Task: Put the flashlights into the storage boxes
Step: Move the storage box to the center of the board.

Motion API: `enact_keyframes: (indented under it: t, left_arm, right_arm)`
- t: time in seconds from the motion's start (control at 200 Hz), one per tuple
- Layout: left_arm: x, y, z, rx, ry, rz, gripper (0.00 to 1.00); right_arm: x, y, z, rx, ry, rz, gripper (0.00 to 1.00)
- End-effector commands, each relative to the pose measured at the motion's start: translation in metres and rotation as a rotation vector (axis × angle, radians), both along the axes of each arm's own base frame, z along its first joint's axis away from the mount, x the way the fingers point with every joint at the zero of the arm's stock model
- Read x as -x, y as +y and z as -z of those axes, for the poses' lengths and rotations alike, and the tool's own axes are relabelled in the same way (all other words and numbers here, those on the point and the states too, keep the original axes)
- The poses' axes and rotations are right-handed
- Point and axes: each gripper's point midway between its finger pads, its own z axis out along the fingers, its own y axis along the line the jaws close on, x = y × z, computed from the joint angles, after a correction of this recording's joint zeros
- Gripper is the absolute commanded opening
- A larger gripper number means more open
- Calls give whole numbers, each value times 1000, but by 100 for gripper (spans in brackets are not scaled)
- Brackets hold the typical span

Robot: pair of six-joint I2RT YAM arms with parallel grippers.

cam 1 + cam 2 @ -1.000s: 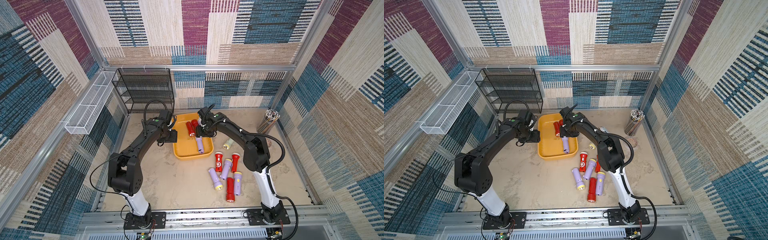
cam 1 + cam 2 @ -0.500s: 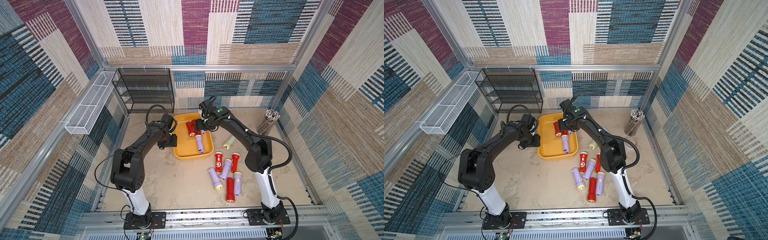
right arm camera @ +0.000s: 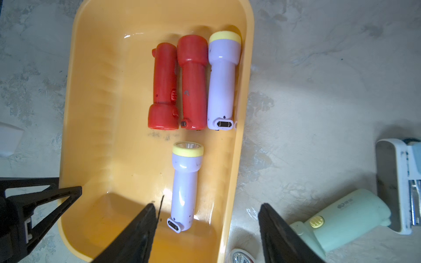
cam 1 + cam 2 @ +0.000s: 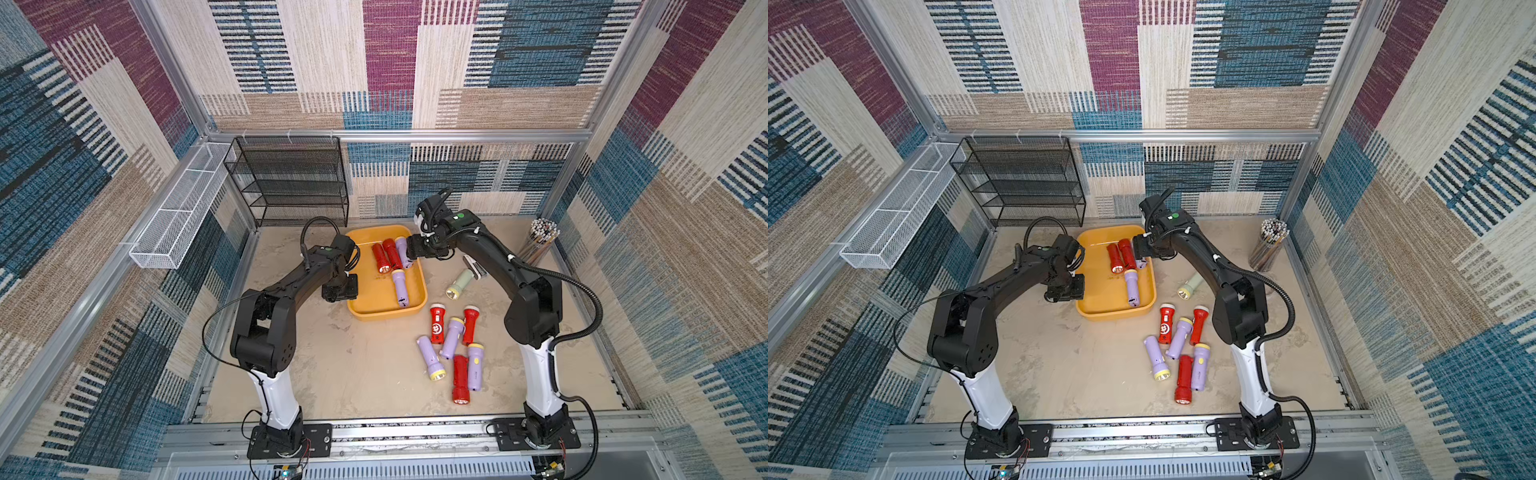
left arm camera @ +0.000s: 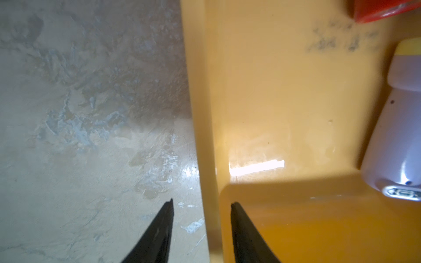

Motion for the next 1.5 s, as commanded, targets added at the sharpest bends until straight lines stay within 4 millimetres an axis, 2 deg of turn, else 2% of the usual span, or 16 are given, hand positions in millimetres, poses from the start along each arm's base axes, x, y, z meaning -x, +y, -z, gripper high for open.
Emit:
enact_keyframes:
  t: [0.0, 0.095, 0.26, 0.386, 0.521, 1.237, 1.492]
  left_arm:
    - [0, 5, 3, -20, -4, -16, 36]
    - [0, 6, 3, -25, -6, -23, 28]
    - [0, 7, 7, -28, -11, -37, 26]
    - [5, 9, 10, -32, -1, -40, 19]
    - [14, 12, 11, -40, 8, -39, 15]
    - [78, 39, 7, -99, 68, -42, 9]
    - [95, 47, -2, -113, 71, -51, 9]
  right_arm:
    - [-8, -2, -12, -22, -46, -18, 74]
    - [-13, -6, -14, -21, -52, -18, 74]
    - [-21, -7, -21, -27, -65, -26, 74]
    - [-23, -5, -25, -45, -69, -31, 74]
    - [-21, -7, -18, -40, -56, -30, 74]
    - [-12, -12, 1, -52, -32, -33, 74]
    - [-13, -18, 3, -46, -34, -31, 74]
